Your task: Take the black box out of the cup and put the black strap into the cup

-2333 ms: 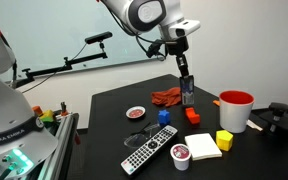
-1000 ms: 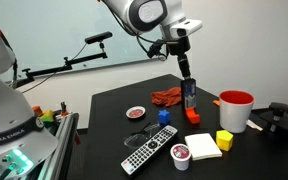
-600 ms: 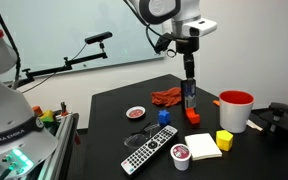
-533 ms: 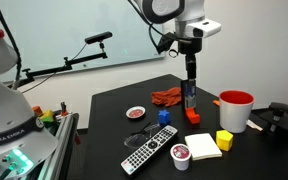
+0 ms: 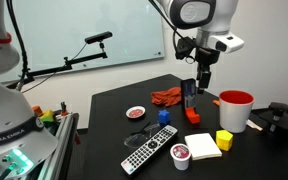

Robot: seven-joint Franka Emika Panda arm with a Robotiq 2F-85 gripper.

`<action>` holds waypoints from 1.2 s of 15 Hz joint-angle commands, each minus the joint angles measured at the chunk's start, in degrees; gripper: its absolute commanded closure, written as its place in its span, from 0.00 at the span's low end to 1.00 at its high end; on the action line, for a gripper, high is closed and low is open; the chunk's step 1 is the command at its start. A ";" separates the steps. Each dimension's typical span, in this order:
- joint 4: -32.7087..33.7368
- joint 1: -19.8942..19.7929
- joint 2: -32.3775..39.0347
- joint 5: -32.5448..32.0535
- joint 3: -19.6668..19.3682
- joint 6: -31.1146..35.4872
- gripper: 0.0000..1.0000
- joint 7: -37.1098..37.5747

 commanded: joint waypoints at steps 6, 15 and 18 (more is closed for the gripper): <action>10.74 -0.57 6.39 1.98 2.46 -8.80 0.00 -0.88; 14.71 0.16 10.27 0.85 1.95 -13.65 0.26 -0.07; 15.80 0.25 10.92 0.75 1.90 -14.01 0.51 0.08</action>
